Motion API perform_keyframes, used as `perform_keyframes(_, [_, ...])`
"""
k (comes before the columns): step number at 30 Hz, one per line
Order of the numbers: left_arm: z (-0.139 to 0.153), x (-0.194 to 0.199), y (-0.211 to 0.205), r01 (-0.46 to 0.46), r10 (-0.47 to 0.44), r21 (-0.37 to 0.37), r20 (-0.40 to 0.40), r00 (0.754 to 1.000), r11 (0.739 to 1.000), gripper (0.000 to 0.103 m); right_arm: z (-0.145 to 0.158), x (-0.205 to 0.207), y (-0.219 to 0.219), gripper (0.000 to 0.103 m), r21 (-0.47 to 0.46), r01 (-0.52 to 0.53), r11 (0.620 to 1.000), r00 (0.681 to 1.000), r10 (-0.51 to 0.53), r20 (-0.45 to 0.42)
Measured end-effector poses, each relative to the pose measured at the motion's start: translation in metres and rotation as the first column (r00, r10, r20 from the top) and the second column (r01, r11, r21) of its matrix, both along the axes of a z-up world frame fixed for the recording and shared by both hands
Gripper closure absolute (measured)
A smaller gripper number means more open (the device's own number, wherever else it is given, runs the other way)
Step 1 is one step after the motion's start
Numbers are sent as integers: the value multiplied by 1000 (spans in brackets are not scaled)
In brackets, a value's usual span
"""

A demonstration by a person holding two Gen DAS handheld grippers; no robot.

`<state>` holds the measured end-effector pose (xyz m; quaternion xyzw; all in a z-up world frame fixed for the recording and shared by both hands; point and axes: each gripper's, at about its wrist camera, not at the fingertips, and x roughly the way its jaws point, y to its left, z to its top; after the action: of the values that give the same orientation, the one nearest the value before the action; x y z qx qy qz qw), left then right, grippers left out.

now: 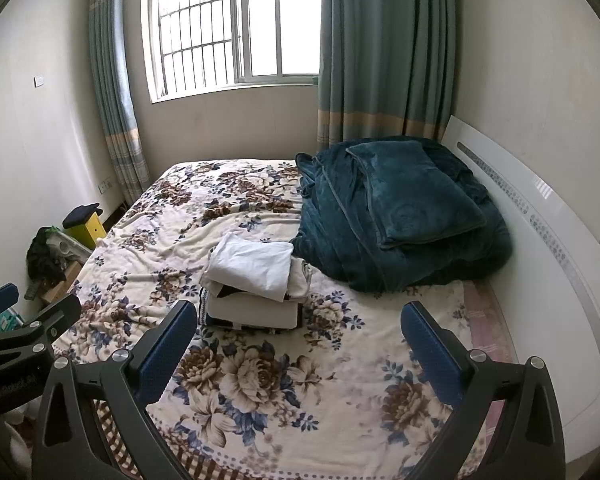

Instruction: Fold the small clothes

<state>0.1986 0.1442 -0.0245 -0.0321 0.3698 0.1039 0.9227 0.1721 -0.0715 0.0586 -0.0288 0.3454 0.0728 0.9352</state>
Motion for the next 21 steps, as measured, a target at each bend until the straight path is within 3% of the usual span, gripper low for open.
perform_keyframes(21, [6, 9, 1, -7, 7, 9, 1, 1000, 1000, 0, 0, 3, -3, 0, 7, 5, 1000, 1000, -5, 2])
